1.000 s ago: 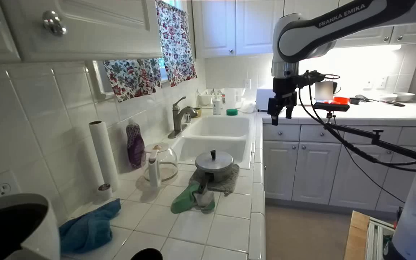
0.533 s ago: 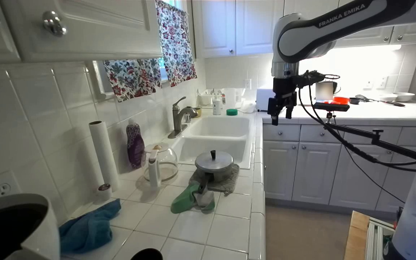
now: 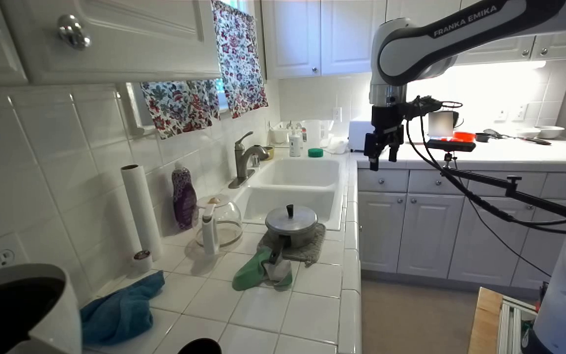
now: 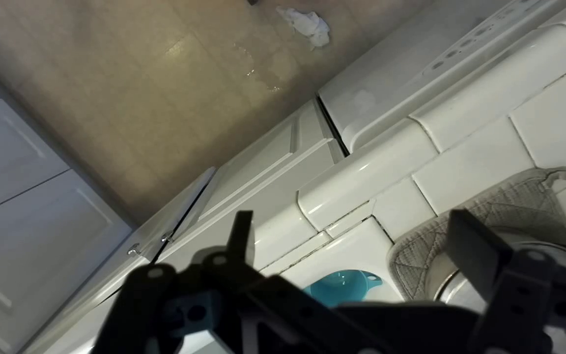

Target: Pick up the lid from the pot and put it on the counter

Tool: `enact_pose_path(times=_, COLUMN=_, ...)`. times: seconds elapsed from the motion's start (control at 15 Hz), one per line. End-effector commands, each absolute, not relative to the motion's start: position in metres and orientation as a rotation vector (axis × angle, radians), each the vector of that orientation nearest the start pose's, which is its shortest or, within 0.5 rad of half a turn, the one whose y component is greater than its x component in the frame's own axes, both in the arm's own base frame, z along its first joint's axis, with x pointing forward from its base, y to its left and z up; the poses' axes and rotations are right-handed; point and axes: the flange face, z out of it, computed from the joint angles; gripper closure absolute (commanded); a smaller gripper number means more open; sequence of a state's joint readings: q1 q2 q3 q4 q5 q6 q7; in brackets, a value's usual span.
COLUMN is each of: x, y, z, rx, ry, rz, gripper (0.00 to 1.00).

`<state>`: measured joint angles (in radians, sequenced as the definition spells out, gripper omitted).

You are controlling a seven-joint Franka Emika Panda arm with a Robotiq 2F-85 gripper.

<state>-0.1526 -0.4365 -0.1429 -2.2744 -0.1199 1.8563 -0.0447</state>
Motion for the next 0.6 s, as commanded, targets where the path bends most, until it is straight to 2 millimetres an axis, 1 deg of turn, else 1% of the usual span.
enact_pose_path(times=0.0, x=0.4017, y=-0.1384, z=0.5258, rx=-3.181, ry=0.327, rz=-0.008, gripper=0.0)
enact_pose_path(times=0.47, x=0.402, y=-0.1387, z=0.5254, rx=-3.18, ry=0.335, rz=-0.008, gripper=0.0)
enact_pose_path(times=0.53, x=0.4095, y=-0.1341, z=0.5246, rx=-3.183, ry=0.322, rz=-0.014, gripper=0.0)
